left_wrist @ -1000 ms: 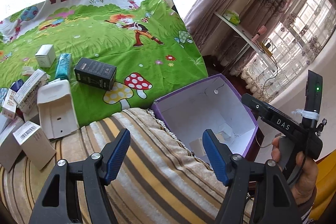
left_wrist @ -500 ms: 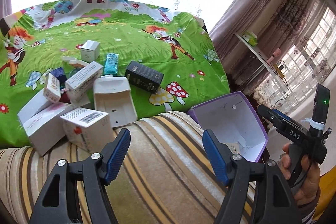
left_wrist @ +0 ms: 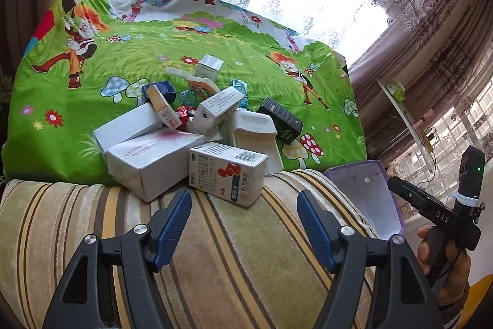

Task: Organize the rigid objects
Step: 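Move both tools back over the box pile on the bed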

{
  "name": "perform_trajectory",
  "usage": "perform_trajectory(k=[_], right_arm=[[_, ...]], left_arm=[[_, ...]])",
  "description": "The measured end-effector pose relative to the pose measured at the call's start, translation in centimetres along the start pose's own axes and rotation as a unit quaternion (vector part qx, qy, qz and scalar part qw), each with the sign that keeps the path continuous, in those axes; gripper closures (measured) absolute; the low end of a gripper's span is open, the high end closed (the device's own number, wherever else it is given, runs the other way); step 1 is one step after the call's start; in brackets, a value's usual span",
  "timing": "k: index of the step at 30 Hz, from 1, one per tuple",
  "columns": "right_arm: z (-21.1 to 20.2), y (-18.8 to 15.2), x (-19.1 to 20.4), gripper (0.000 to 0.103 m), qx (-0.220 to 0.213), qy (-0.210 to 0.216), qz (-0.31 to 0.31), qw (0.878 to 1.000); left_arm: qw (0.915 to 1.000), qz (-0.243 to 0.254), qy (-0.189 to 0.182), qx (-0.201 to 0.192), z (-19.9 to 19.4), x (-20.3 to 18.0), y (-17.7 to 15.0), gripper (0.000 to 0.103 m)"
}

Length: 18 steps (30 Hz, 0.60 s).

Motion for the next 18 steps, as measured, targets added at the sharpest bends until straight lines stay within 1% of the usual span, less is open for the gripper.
perform_trajectory(k=[4, 7, 11, 13, 14, 15, 18], right_arm=[[0.2, 0.0, 2.3, 0.008, 0.005, 0.008, -0.034, 0.999], [0.4, 0.0, 3.8, 0.007, 0.011, 0.023, -0.05, 0.998], [1.0, 0.1, 5.3, 0.007, 0.022, 0.037, -0.069, 0.997], [1.2, 0.2, 5.9, 0.008, 0.025, 0.041, -0.074, 0.996], [1.2, 0.2, 6.2, 0.007, 0.026, 0.041, -0.077, 0.996], [1.3, 0.3, 6.3, 0.007, 0.026, 0.04, -0.08, 0.996], [1.6, 0.5, 6.9, 0.007, 0.028, 0.042, -0.089, 0.995]], left_arm=[[0.9999, -0.013, -0.003, 0.002, -0.3, 1.0, 0.0, 0.031], [0.9997, -0.02, -0.009, 0.009, -0.1, 1.5, 0.0, 0.031], [0.9989, -0.013, -0.02, 0.04, 1.1, 1.4, 0.0, 0.031], [0.9983, -0.001, -0.012, 0.057, 1.7, 1.4, 0.3, 0.031], [0.998, 0.006, -0.005, 0.062, 2.1, 1.5, 0.5, 0.03], [0.9977, 0.009, -0.004, 0.067, 2.4, 1.6, 0.7, 0.026], [0.996, 0.003, -0.016, 0.088, 3.4, 2.2, 1.3, 0.022]])
Point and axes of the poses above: each gripper's, at about its wrist camera, not at the fingertips, and z roughly the way its jaws point, x to its left, y to its top, the point moved 4 cm from there along z, roughly the way its jaws point, and after that the axes turned 10 degrees about -y, right-handed, at the moved point
